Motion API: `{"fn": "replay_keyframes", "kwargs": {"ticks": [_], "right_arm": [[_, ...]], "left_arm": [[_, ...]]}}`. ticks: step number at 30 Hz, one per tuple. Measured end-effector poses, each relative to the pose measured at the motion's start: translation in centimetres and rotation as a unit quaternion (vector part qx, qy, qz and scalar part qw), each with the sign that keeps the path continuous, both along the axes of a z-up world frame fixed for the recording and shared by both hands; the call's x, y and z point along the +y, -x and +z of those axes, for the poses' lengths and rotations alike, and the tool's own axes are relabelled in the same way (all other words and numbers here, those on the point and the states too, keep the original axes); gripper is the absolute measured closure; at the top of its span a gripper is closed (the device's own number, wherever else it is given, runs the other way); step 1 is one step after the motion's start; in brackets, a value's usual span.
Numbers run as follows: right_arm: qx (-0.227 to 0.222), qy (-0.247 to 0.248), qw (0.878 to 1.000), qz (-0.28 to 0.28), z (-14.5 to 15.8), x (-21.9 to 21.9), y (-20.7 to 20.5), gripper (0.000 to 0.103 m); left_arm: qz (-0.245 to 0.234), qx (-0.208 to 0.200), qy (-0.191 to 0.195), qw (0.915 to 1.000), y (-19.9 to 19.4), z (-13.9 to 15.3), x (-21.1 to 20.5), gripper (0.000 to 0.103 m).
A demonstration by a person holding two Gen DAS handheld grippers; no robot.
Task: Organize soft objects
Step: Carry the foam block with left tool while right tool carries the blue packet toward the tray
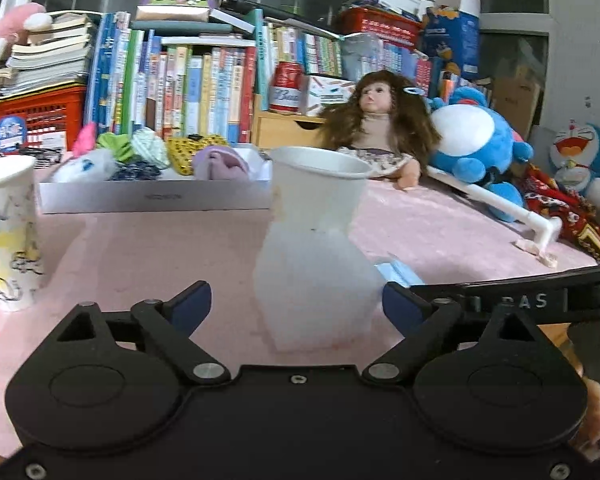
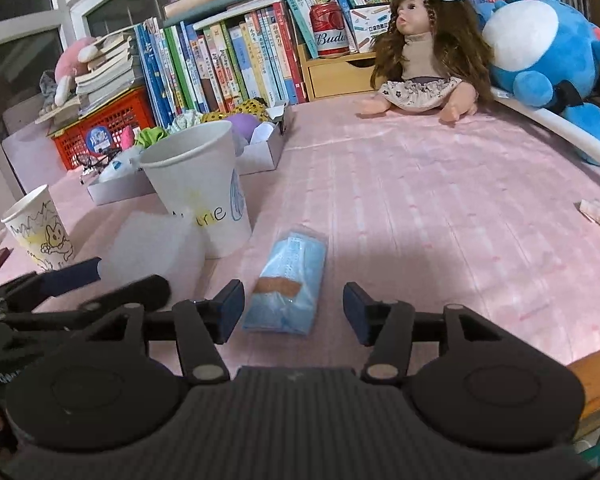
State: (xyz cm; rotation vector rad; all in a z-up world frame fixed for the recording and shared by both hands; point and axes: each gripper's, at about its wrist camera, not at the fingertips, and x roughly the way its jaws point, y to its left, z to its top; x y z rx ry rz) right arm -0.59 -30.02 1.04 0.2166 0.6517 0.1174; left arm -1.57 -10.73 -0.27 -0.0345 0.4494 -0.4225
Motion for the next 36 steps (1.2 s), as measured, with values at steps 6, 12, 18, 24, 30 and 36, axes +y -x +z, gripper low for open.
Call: {"fn": "replay_keyframes", "kwargs": {"ticks": [6,12,18,24,30,36], "right_arm": [[-0.006,0.008,1.000,0.002,0.0,0.4,0.0,0.034],[-0.007,0.019,1.000,-0.013,0.0,-0.3,0.1,0.034],[-0.010,0.028,1.000,-0.006,0.0,-0.3,0.4,0.034],[-0.015,0.024,1.000,0.005,0.1,0.2,0.3,0.034],[-0.018,0.016,1.000,0.021,-0.1,1.0,0.0,0.034],[-0.028,0.044,0.998,0.037,-0.3,2.7,0.3,0.034]], "left_arm": [[-0.015,0.026,0.034,0.9990,-0.7,0.1,0.1,0.018],[-0.013,0.082,0.113,0.9901,-2.6,0.2,0.9,0.012],[-0.021,0.103,0.123,0.9868,-2.9,-0.3,0.7,0.030],[-0.001,0.082,0.073,0.9940,-1.9,0.6,3.2,0.029],[0.024,0.068,0.051,0.9961,-2.2,1.2,6.6,0.019],[0.065,0.006,-0.015,0.9978,-0.9,1.7,6.1,0.010]]}}
